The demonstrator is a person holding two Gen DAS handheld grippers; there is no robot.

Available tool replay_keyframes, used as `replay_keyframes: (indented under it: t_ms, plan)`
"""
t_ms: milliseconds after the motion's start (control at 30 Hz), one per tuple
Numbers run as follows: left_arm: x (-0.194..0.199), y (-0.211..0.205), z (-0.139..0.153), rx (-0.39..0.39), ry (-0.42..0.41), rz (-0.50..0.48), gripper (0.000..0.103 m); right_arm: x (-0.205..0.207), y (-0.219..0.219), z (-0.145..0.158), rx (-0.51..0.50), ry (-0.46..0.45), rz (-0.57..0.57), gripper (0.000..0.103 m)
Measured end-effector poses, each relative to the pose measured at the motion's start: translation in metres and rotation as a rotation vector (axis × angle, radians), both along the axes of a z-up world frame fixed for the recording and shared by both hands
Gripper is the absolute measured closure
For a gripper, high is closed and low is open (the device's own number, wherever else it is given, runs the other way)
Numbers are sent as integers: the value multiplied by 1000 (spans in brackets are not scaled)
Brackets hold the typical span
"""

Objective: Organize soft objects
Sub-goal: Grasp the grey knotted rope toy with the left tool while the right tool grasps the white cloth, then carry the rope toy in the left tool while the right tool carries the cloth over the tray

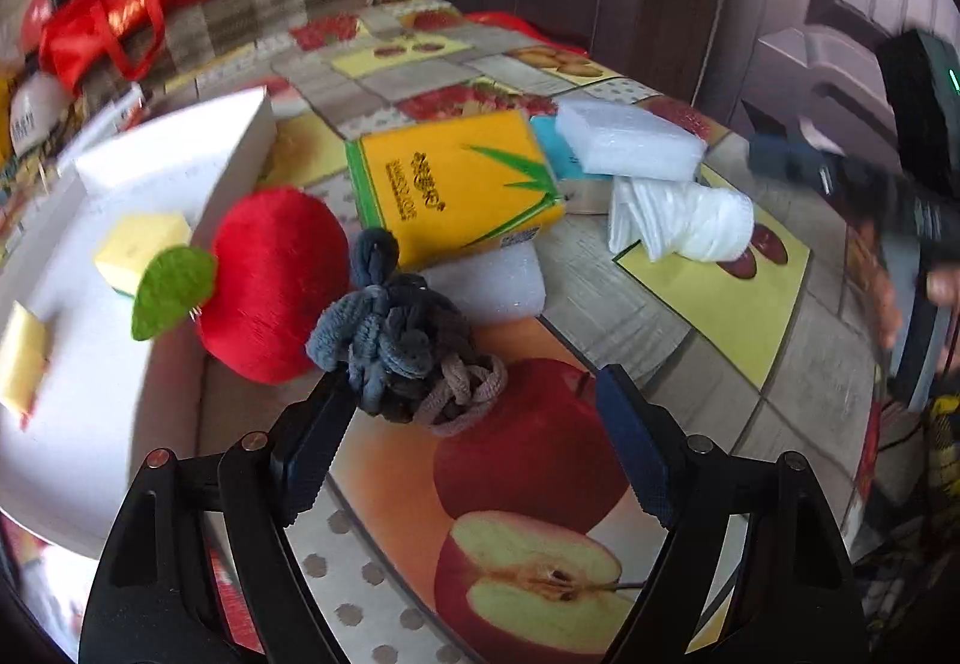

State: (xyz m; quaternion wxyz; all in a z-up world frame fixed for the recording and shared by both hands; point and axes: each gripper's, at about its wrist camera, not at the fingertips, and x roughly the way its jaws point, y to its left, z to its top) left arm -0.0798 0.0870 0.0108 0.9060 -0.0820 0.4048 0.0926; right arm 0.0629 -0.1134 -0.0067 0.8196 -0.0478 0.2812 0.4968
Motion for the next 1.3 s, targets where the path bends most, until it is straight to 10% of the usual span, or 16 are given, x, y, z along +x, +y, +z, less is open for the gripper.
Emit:
replay_keyframes:
  t_ms: [233,300,467,867,1300]
  plan:
    - [22,5,-4,-32,26,42,36,-33,41,-12,-206,-139,151,24]
    - [24,2,-4,21,39,47,66,-34,52,-14,-255,-160,154,33]
    - [14,-2,-4,42,36,-5,76,-35,59,-30,-341,-147,194,75]
    - [-35,-1,25,91,-182,2,78,-60,19,24,99,-168,214,77]
    - [-79,34,42,223,-352,204,78,-79,54,28,260,-168,62,76]
